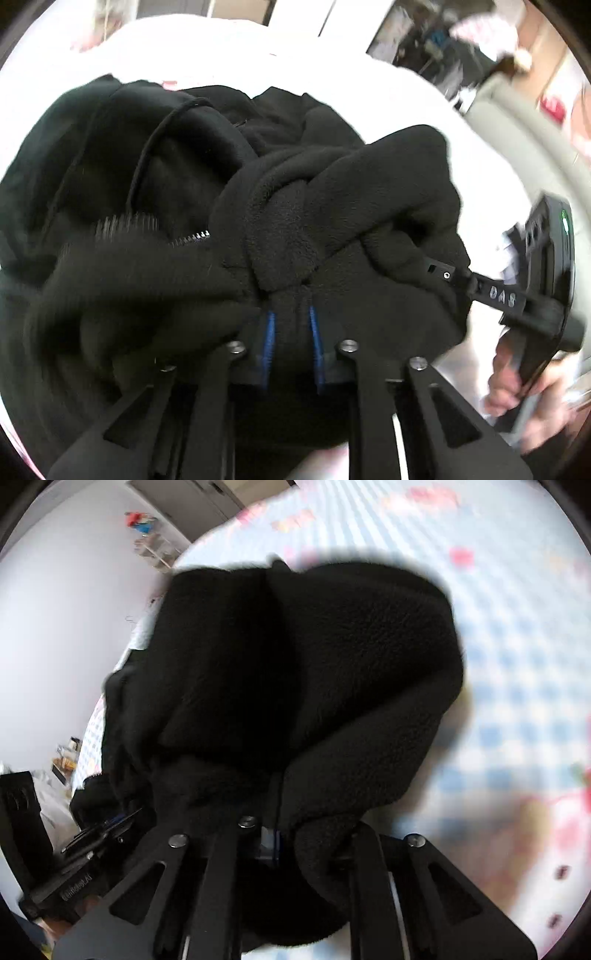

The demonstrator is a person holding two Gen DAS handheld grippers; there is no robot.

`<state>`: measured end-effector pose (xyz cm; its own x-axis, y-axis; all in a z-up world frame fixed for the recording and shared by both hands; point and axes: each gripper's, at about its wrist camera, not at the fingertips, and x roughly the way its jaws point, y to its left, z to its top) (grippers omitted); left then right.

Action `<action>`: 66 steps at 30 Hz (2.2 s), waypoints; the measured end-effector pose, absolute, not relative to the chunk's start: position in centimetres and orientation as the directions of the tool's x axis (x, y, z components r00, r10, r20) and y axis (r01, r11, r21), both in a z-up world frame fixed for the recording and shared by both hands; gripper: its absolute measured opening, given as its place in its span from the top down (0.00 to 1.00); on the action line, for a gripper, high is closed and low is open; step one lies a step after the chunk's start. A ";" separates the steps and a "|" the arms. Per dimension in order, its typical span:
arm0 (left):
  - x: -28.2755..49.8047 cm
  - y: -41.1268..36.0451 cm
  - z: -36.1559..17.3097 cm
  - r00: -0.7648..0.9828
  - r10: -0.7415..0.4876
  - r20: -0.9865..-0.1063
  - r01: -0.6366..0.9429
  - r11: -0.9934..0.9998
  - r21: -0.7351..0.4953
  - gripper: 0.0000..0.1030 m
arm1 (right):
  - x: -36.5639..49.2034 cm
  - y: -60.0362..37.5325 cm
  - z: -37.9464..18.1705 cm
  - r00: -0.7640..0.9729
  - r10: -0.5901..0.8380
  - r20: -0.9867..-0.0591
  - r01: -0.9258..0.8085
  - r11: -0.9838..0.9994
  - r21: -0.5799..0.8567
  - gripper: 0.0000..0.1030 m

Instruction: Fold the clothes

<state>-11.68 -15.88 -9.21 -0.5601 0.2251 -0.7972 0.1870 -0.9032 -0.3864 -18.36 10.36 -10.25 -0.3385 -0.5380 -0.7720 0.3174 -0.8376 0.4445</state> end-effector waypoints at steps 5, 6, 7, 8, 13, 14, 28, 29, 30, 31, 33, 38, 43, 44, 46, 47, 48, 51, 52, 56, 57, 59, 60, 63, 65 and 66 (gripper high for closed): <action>-6.0 -15.5 -7.5 -0.580 0.317 -0.751 0.102 -0.886 -0.453 0.87 | -11.3 12.9 -3.2 -0.440 -0.602 -0.666 0.417 -0.794 0.442 0.94; -4.7 -15.4 -7.6 -0.576 0.321 -0.751 0.097 -0.886 -0.453 0.87 | -9.7 13.4 -3.1 -0.436 -0.607 -0.665 0.422 -0.790 0.444 0.94; -3.5 -15.4 -7.6 -0.574 0.318 -0.754 0.099 -0.888 -0.450 0.87 | -8.0 13.8 -3.1 -0.430 -0.609 -0.666 0.426 -0.787 0.445 0.94; -2.4 -15.8 -7.8 -0.574 0.325 -0.751 0.109 -0.879 -0.464 0.87 | -6.2 14.2 -4.0 -0.411 -0.598 -0.688 0.421 -0.794 0.438 0.94; 1.1 -16.6 -7.6 -0.552 0.382 -0.741 0.114 -0.846 -0.521 0.82 | 0.9 15.8 -8.4 -0.244 -0.617 -0.748 0.401 -0.767 0.501 0.91; 1.4 -16.1 -6.5 -0.563 0.350 -0.748 0.090 -0.874 -0.477 0.80 | 2.0 15.7 -8.0 -0.220 -0.622 -0.751 0.433 -0.753 0.496 0.89; -16.3 -7.8 -5.7 -0.499 0.250 -0.830 -0.006 -0.959 -0.285 0.26 | -10.7 17.2 -0.6 -0.514 -0.429 -0.743 0.267 -0.903 0.336 0.40; -16.0 -7.6 -6.8 -0.503 0.222 -0.835 0.007 -0.965 -0.261 0.31 | -11.5 17.0 -1.9 -0.473 -0.444 -0.761 0.254 -0.896 0.364 0.34; -15.2 -7.6 -7.4 -0.515 0.200 -0.833 0.019 -0.969 -0.245 0.40 | -12.4 16.7 -3.1 -0.432 -0.459 -0.776 0.241 -0.888 0.392 0.31; -14.2 -7.8 -8.0 -0.522 0.196 -0.830 0.027 -0.969 -0.246 0.40 | -13.2 16.4 -4.4 -0.386 -0.479 -0.788 0.228 -0.877 0.422 0.26; -11.9 -8.9 -9.1 -0.528 0.214 -0.822 0.050 -0.958 -0.281 0.39 | -13.2 16.0 -7.5 -0.244 -0.581 -0.777 0.231 -0.813 0.535 0.18; -6.5 -9.4 -9.4 -0.507 0.272 -0.818 0.047 -0.939 -0.341 0.49 | -8.6 14.9 -11.6 -0.175 -0.637 -0.750 0.320 -0.758 0.569 0.21; -3.4 -8.9 -7.7 -0.553 0.325 -0.767 0.059 -0.903 -0.425 0.82 | -3.1 12.9 -9.5 -0.159 -0.577 -0.801 0.476 -0.756 0.450 0.79; -2.7 -9.1 -7.3 -0.570 0.331 -0.752 0.071 -0.892 -0.446 0.83 | -2.1 13.6 -8.6 -0.216 -0.540 -0.814 0.482 -0.784 0.391 0.81; -1.2 -9.5 -6.3 -0.605 0.312 -0.733 0.096 -0.885 -0.456 0.84 | -0.2 14.9 -6.6 -0.327 -0.464 -0.823 0.483 -0.831 0.277 0.81; -0.7 -9.5 -6.0 -0.613 0.282 -0.738 0.113 -0.893 -0.435 0.84 | 0.2 16.1 -5.4 -0.364 -0.456 -0.812 0.467 -0.844 0.264 0.81; -0.4 -9.4 -5.8 -0.612 0.233 -0.756 0.135 -0.910 -0.391 0.84 | 0.5 17.2 -4.3 -0.395 -0.453 -0.799 0.450 -0.854 0.262 0.81; -0.3 -9.9 -4.8 -0.626 0.151 -0.765 0.179 -0.927 -0.329 0.87 | 1.5 18.3 -1.9 -0.378 -0.554 -0.742 0.473 -0.804 0.359 0.82; -0.4 -10.3 -4.4 -0.637 0.168 -0.753 0.175 -0.919 -0.353 0.87 | 2.1 17.8 -1.1 -0.372 -0.571 -0.732 0.511 -0.784 0.352 0.82; -1.3 -9.6 -1.6 -0.691 0.251 -0.678 0.068 -0.911 -0.407 0.83 | 4.2 15.9 -0.3 -0.317 -0.640 -0.700 0.592 -0.710 0.381 0.82; -1.9 -8.1 -0.7 -0.704 0.287 -0.649 -0.003 -0.916 -0.401 0.73 | 4.5 15.7 -0.4 -0.300 -0.663 -0.686 0.594 -0.693 0.409 0.82; -4.4 -4.6 0.1 -0.698 0.354 -0.622 -0.133 -0.918 -0.374 0.41 | 5.8 15.2 -0.6 -0.268 -0.683 -0.680 0.617 -0.664 0.423 0.82; -5.7 -2.7 0.4 -0.690 0.383 -0.614 -0.192 -0.915 -0.355 0.19 | 6.6 14.9 -0.5 -0.247 -0.693 -0.677 0.635 -0.644 0.428 0.82; -12.1 2.5 -3.3 -0.584 0.193 -0.788 -0.132 -0.981 -0.142 0.15 | 8.6 14.6 -0.9 -0.195 -0.713 -0.673 0.678 -0.594 0.433 0.80; -15.1 4.3 -7.1 -0.489 0.026 -0.872 -0.078 -0.997 0.013 0.16 | 8.8 14.3 -1.4 -0.176 -0.709 -0.683 0.672 -0.593 0.443 0.72; -15.3 4.3 -8.7 -0.465 -0.019 -0.885 -0.064 -0.996 0.055 0.24 | 8.5 14.7 -1.6 -0.170 -0.714 -0.679 0.658 -0.596 0.461 0.70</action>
